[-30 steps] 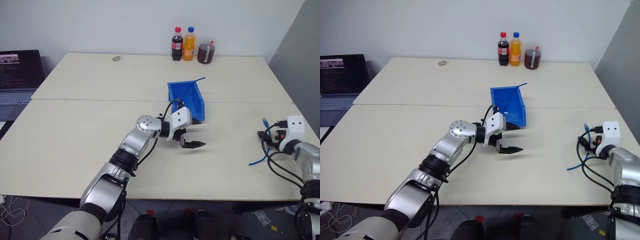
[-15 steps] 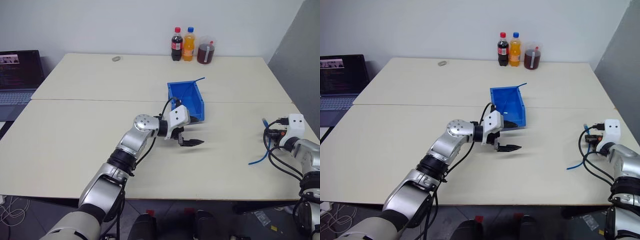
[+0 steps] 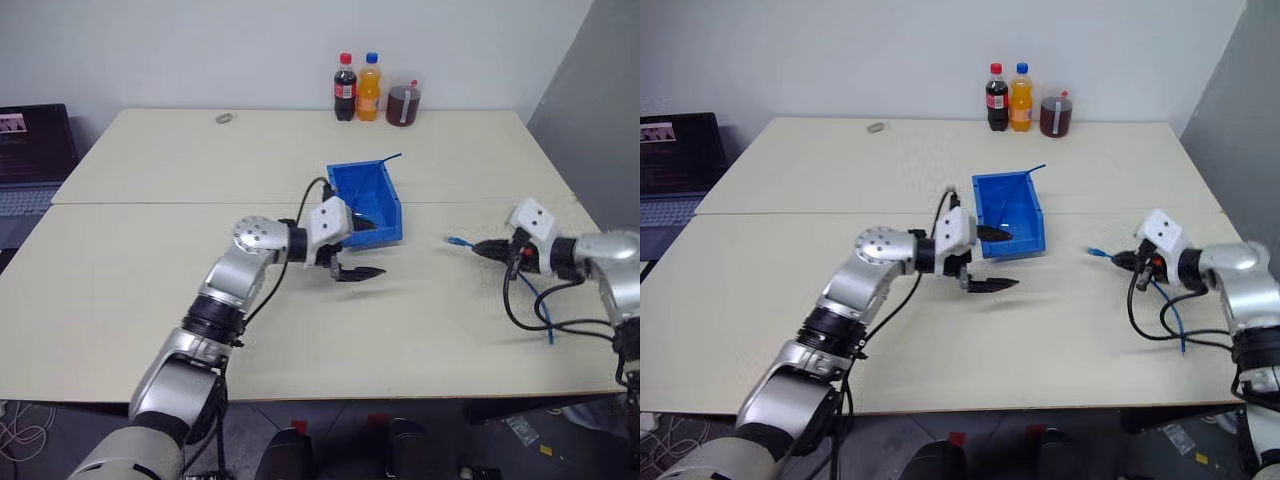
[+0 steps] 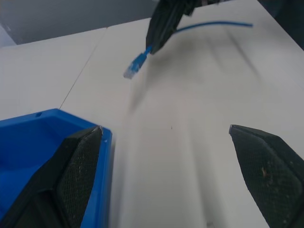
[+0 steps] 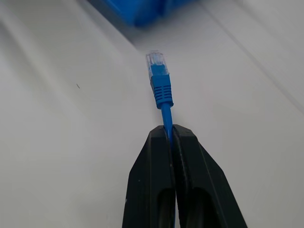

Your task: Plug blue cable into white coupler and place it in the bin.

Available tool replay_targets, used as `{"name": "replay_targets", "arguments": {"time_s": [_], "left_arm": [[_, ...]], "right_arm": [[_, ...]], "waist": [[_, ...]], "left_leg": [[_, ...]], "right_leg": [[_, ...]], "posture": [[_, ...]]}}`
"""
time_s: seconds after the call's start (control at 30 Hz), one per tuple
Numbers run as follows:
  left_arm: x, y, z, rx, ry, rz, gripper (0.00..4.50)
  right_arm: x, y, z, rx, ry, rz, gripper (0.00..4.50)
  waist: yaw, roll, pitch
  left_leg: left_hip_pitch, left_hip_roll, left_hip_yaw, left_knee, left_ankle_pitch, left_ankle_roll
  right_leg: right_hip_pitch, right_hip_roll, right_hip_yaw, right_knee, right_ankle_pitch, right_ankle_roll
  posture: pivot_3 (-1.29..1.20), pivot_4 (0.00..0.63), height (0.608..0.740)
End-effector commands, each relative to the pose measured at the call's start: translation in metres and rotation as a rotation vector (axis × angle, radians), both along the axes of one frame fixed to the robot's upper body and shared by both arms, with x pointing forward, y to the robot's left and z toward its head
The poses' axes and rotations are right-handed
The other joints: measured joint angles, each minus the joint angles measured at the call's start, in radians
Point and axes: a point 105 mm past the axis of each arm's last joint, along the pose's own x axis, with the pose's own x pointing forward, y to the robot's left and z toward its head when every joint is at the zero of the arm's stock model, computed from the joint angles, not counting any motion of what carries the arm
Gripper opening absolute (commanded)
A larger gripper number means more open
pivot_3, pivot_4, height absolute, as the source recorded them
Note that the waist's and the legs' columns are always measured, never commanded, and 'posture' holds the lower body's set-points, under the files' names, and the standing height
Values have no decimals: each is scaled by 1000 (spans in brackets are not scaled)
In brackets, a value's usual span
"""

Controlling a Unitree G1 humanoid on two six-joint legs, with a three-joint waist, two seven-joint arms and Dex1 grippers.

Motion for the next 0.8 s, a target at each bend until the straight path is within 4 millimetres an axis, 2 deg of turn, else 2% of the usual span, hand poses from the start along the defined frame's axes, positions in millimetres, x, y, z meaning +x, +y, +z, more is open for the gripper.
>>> {"name": "replay_targets", "arguments": {"time_s": [0.03, 0.17, 0.3, 0.5, 0.63, 0.8], "left_arm": [[-9, 23, 4, 14, 3, 1, 4500], [-23, 44, -13, 50, 63, 25, 4500], [-39, 61, -29, 70, 114, 66, 4500], [-56, 66, -46, 82, 167, 101, 4500], [-51, 68, -49, 73, 175, 137, 4500], [-47, 68, -50, 77, 168, 140, 4500]], "right_arm": [[-11, 41, -3, -9, 70, 228, 46], [-22, 79, -18, -11, 127, 384, 46], [-23, 108, -34, 9, 151, 444, 46], [-13, 131, -58, 27, 182, 445, 46], [-19, 139, -72, 7, 232, 494, 631], [-19, 140, -79, 8, 238, 487, 1890]], "waist": [[3, 0, 0], [6, 0, 1], [14, -1, 1], [18, -2, 2], [22, -2, 2], [22, -2, 2]], "left_leg": [[0, 0, -1, 0, 0, 0], [-1, 0, 0, 0, 0, 0], [-3, 0, -1, 1, 0, 0], [-2, 0, -1, 1, 0, 0], [-2, 0, -1, 2, 0, 0], [-2, 0, -1, 2, 0, 0]], "right_leg": [[0, 0, -1, 0, 0, 0], [0, 0, 0, 0, 0, 0], [-1, -1, -1, 0, 0, 0], [-1, -1, -1, 2, 0, 0], [-1, -1, -1, 2, 0, 0], [-1, -1, -1, 2, 0, 0]], "posture": [[0, 150, 740], [0, 150, 740], [0, 150, 740], [0, 150, 740], [0, 150, 740], [0, 150, 740]]}}
